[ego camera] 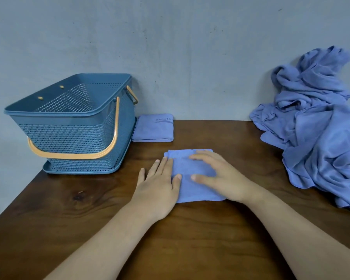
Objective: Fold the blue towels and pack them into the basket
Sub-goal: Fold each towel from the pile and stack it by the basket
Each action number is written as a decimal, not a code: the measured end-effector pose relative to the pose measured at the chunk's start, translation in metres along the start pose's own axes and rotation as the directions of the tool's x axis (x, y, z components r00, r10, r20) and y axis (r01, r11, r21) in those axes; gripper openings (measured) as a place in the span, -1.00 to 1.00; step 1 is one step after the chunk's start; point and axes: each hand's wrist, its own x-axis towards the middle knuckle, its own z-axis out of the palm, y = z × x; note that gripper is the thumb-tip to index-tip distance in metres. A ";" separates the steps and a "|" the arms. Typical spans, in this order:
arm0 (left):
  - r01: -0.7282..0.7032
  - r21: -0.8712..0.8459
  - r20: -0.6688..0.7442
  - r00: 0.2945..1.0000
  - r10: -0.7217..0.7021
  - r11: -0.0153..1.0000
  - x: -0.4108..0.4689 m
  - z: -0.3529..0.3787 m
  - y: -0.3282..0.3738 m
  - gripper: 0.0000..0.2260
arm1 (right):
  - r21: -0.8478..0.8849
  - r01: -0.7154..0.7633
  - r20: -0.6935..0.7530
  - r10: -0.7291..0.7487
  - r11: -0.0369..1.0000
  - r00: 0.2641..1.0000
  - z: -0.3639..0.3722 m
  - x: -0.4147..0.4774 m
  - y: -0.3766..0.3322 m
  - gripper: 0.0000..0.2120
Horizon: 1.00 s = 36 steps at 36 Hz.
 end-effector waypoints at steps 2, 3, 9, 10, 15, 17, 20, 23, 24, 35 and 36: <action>0.020 0.009 0.041 0.999 -0.020 1.000 0.000 -0.001 0.001 -0.38 | 0.050 -0.055 -0.219 0.065 0.997 0.974 -0.004 -0.002 0.011 -0.61; 0.021 0.008 0.050 0.999 -0.022 1.000 0.000 -0.001 0.002 -0.38 | 0.009 -0.123 -0.310 0.120 0.992 0.943 -0.005 -0.001 0.015 -0.65; 0.027 -0.176 -0.172 0.983 -0.058 0.984 0.003 -0.004 -0.005 -0.50 | -0.267 -0.367 -0.321 0.277 0.891 0.906 0.004 0.006 0.014 -0.65; 0.047 -0.203 -0.215 0.972 -0.092 0.978 0.004 -0.004 -0.006 -0.53 | -0.238 -0.358 -0.313 0.278 0.903 0.908 0.004 0.008 0.013 -0.66; 0.077 -0.201 -0.270 0.954 -0.131 0.977 0.013 -0.001 -0.006 -0.59 | 0.221 -0.242 -0.266 0.298 0.945 0.917 0.001 0.007 0.001 -0.88; 0.067 -0.223 -0.262 0.957 -0.126 0.973 0.016 -0.003 -0.006 -0.67 | 0.375 -0.176 -0.245 0.281 0.910 0.928 0.002 0.004 -0.005 -0.86; 0.048 -0.295 -0.250 0.960 -0.125 0.954 0.018 -0.004 -0.009 -0.77 | 0.569 -0.076 -0.223 0.243 0.819 0.944 0.000 0.000 -0.016 -0.78; -0.005 -0.677 -0.200 0.964 -0.177 0.736 0.016 -0.007 -0.008 -0.65 | 0.709 0.047 -0.224 0.162 0.704 0.961 -0.005 -0.003 -0.026 -0.62; -0.032 -0.809 -0.171 0.968 -0.183 0.587 0.014 -0.010 -0.006 -0.55 | 0.737 0.080 -0.232 0.141 0.671 0.962 -0.007 -0.004 -0.029 -0.59; -0.159 -0.980 -0.150 0.985 0.081 0.124 0.001 -0.024 0.013 -0.66 | 0.787 0.226 -0.340 0.098 0.574 0.935 -0.016 -0.006 -0.039 -0.53; -0.193 -0.967 -0.191 0.981 0.030 0.166 -0.001 -0.024 0.016 -0.71 | 0.784 0.219 -0.335 0.098 0.581 0.937 -0.016 -0.006 -0.038 -0.54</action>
